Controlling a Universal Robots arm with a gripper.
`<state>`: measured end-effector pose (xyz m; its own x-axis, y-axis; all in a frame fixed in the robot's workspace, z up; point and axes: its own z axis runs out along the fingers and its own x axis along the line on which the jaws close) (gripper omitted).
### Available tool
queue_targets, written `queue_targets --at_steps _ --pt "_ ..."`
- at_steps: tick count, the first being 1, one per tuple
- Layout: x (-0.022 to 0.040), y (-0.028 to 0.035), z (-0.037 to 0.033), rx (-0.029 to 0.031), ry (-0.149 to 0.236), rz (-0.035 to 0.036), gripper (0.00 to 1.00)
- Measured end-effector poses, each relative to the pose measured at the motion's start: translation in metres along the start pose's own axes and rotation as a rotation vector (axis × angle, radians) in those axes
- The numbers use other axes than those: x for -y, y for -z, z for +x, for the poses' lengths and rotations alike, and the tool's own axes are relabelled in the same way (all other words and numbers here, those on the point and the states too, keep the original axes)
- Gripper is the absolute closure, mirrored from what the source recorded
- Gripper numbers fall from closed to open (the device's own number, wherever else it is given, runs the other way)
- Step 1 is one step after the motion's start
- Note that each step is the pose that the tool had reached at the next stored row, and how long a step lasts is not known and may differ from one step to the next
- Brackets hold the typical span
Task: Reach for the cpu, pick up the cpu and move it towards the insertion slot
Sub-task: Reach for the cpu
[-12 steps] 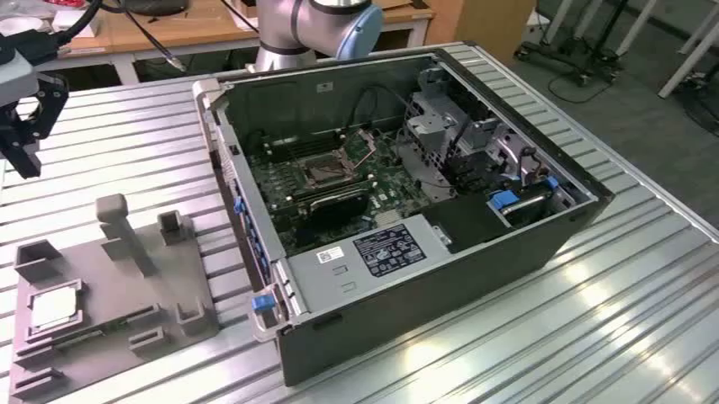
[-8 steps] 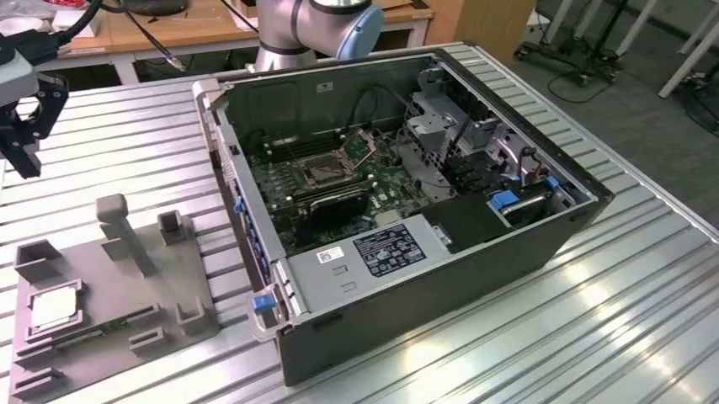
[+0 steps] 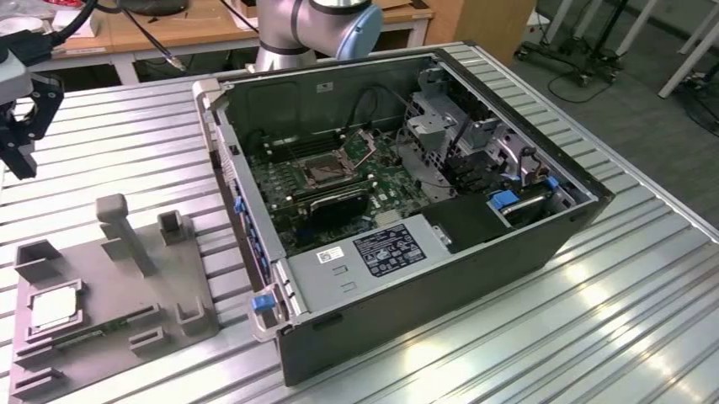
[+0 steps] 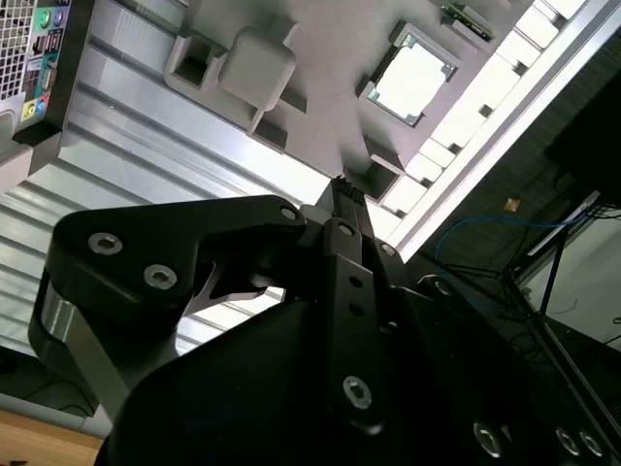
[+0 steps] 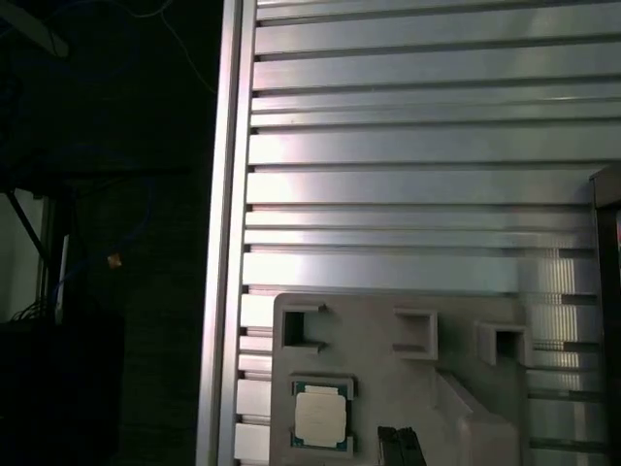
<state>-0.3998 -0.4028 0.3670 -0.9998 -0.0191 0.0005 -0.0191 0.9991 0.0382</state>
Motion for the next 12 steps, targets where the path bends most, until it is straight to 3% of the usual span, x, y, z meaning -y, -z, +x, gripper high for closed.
queue_targets --at_steps 12 --pt "-0.0001 -0.0001 0.0035 0.0 0.0 0.0 0.89"
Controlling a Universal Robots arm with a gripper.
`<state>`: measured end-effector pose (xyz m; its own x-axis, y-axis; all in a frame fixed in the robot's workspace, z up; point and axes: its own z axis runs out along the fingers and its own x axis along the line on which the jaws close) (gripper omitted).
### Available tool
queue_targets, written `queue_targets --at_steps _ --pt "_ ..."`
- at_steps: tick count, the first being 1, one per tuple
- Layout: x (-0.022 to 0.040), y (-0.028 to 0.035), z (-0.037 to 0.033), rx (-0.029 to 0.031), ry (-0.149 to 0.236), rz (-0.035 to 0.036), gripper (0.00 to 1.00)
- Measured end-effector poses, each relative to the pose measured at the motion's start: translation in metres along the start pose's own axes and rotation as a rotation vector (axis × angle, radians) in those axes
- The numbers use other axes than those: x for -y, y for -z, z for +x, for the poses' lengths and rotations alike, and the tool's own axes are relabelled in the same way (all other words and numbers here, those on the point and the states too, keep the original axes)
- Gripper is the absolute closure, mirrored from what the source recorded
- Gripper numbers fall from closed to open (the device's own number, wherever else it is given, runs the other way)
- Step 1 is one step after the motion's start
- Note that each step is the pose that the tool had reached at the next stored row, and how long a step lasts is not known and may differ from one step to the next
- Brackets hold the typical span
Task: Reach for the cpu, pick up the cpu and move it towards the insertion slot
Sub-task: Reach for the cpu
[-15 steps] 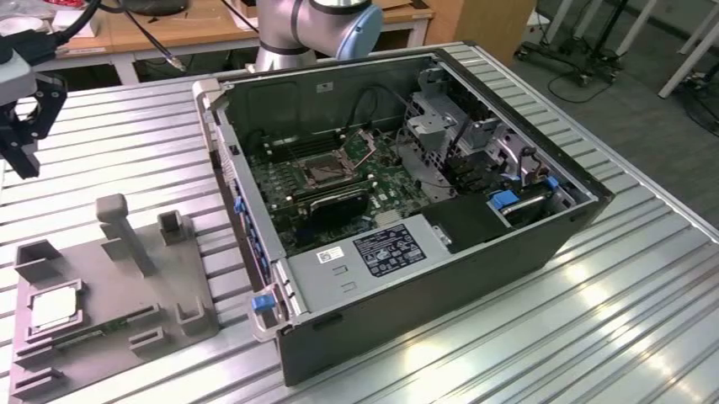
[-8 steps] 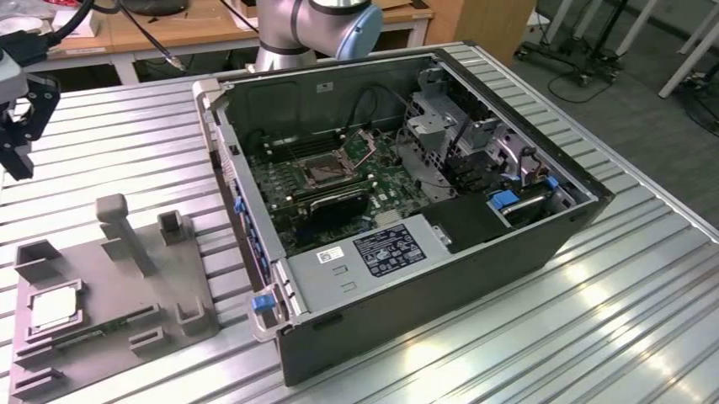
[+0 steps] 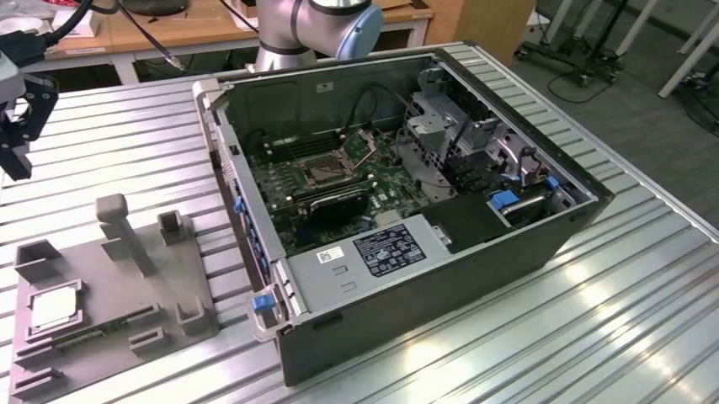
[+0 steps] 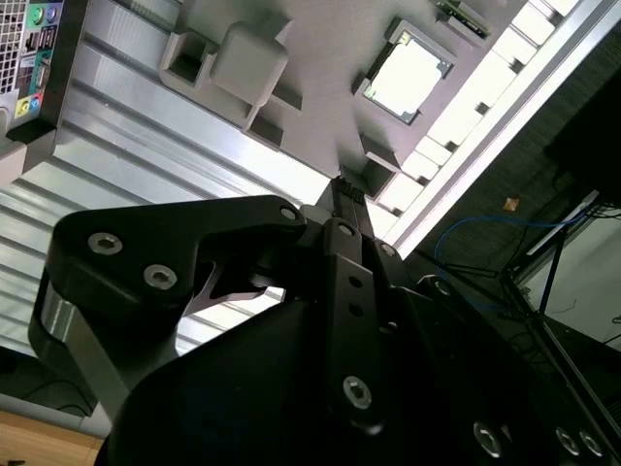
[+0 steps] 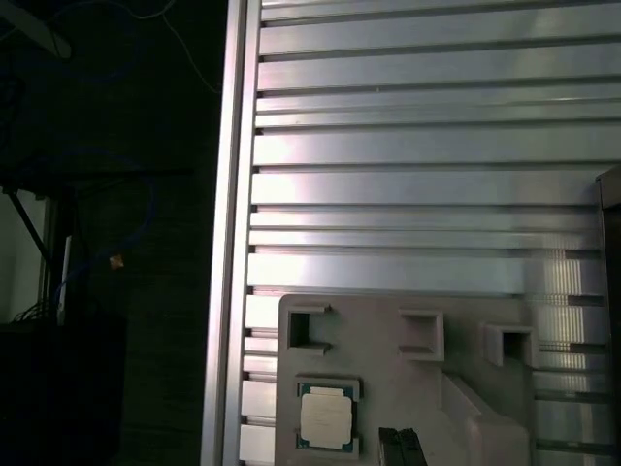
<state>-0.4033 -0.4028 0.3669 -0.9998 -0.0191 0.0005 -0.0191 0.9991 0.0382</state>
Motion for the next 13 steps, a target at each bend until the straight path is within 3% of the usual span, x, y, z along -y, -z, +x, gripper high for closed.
queue_targets --at_steps 8,13 --pt "0.0 0.0 0.0016 0.0 0.0 0.0 0.89" --pt "-0.0002 0.0 0.0067 -0.0001 0.0 0.0 0.89"
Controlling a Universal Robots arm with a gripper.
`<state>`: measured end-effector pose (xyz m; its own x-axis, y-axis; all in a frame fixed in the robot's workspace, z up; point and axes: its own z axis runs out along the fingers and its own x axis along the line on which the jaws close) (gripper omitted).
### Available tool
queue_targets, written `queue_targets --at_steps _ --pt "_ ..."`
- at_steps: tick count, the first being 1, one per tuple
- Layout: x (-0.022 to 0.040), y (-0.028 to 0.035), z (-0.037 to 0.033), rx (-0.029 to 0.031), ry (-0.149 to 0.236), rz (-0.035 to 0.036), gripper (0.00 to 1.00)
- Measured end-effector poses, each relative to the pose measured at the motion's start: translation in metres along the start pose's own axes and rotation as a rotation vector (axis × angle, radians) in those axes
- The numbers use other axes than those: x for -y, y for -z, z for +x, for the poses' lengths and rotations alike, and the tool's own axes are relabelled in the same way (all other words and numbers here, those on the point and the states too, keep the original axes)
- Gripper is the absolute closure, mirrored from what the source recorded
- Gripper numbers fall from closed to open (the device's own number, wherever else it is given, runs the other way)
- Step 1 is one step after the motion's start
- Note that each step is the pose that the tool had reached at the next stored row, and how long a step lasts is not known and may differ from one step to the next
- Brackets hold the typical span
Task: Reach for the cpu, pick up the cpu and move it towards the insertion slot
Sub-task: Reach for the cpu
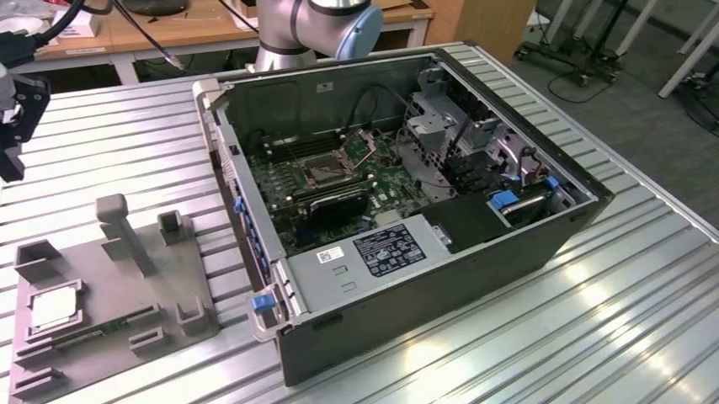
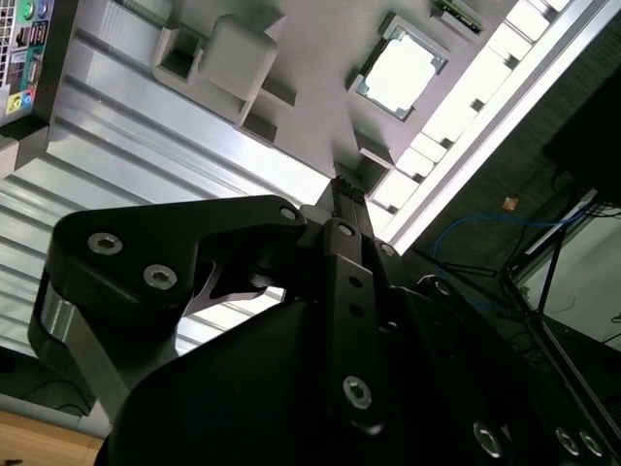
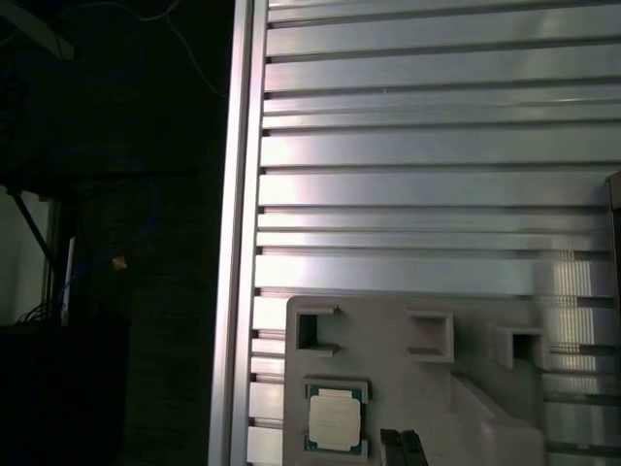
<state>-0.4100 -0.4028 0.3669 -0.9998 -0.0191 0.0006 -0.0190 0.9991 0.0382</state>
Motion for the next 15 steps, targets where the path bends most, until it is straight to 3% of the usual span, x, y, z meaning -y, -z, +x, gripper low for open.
queue_targets --at_steps 15 --pt "-0.0003 -0.0004 0.0165 0.0 0.0 0.0 0.89"
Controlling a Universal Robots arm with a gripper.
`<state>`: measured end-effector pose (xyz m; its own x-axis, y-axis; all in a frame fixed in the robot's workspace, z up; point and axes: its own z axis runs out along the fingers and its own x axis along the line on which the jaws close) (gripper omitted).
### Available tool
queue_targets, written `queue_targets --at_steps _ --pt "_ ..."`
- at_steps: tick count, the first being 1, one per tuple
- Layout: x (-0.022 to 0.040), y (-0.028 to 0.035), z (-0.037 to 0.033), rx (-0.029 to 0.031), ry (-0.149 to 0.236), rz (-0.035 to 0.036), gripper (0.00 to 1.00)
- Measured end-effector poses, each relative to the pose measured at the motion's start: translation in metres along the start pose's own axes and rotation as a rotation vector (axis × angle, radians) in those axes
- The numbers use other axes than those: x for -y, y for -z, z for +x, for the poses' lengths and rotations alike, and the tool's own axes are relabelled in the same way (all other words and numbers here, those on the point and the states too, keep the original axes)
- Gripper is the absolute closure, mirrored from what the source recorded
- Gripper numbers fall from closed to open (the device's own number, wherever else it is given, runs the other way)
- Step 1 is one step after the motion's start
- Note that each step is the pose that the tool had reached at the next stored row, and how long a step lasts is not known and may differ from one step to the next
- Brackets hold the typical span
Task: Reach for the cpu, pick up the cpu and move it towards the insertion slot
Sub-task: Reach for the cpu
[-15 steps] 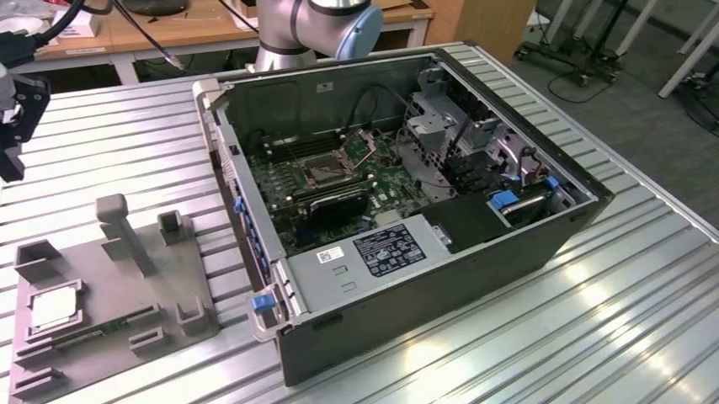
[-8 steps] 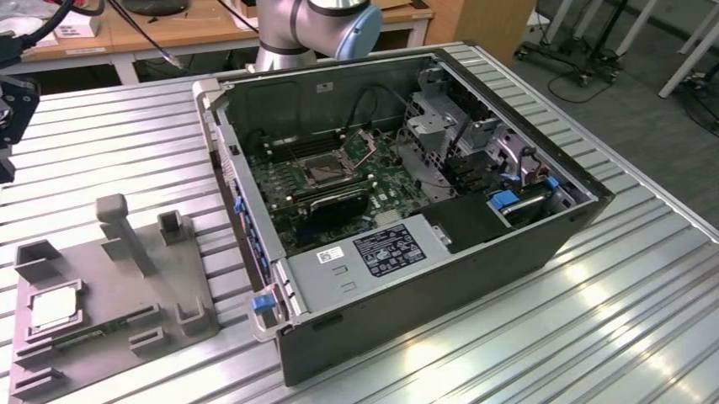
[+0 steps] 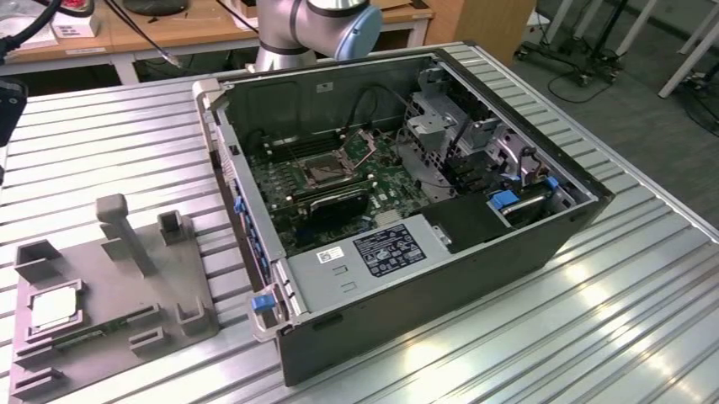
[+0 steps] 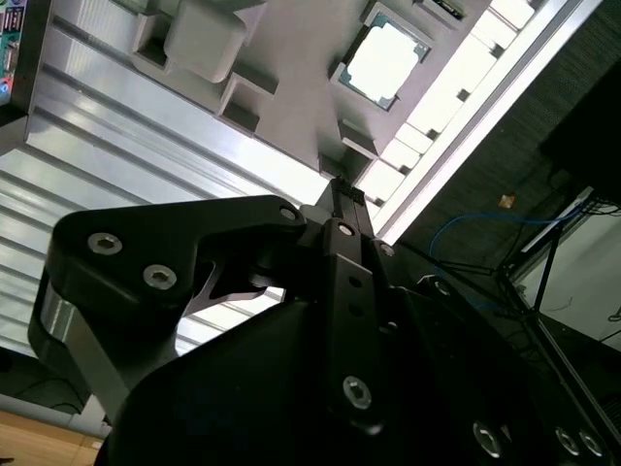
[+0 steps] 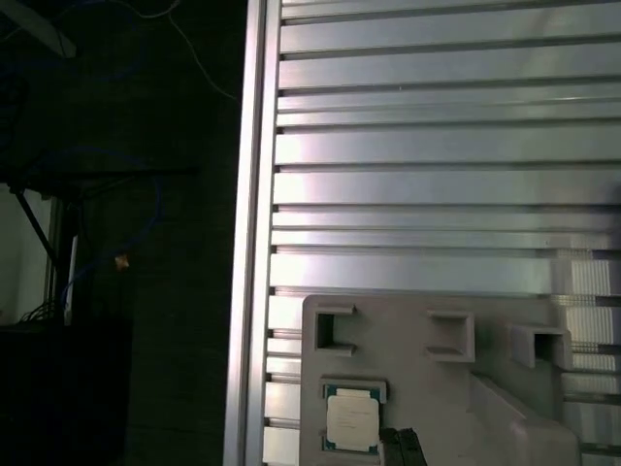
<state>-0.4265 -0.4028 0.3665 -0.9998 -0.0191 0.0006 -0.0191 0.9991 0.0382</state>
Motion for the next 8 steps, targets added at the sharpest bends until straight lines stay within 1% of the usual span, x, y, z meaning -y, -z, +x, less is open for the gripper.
queue_targets --at_steps 8 --pt "0.0 -0.0001 0.0009 0.0001 0.0 -0.0001 0.89"
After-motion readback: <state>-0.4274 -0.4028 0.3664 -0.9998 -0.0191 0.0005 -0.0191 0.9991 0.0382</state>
